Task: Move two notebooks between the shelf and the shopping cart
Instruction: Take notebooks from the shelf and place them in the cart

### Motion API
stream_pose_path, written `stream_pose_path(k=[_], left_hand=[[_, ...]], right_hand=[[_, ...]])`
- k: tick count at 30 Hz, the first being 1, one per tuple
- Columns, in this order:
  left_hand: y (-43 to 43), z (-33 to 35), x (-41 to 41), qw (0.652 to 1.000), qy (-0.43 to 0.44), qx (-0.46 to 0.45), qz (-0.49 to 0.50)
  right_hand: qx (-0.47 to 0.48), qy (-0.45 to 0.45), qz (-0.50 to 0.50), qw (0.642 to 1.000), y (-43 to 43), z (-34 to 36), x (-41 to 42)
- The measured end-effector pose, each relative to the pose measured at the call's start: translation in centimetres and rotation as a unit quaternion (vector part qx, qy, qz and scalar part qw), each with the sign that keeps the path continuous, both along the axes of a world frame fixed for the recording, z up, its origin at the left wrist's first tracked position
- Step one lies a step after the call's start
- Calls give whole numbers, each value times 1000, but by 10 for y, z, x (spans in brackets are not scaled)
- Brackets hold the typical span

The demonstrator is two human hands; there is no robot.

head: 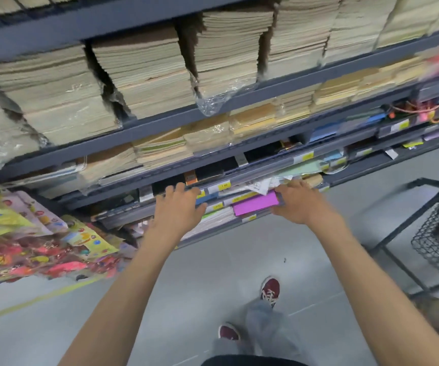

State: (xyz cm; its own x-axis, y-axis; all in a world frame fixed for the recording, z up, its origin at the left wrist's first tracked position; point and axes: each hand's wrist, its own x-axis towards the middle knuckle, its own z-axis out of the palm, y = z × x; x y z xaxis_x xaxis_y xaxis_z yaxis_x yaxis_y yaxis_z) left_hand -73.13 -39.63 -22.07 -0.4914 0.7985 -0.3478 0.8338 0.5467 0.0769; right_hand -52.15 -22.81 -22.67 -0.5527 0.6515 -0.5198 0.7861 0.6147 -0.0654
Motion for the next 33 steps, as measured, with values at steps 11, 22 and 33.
stream_pose_path(k=[11,22,33], left_hand=[[174,22,100,985,10,-34,-169],[327,32,211,955,39,-2,-293],[475,23,303,905,40,20,-423]], right_hand=[[-6,-2,-133,991,98,11,129],[15,14,-243,970,186,21,249],[20,28,-382,924,273,13,338]])
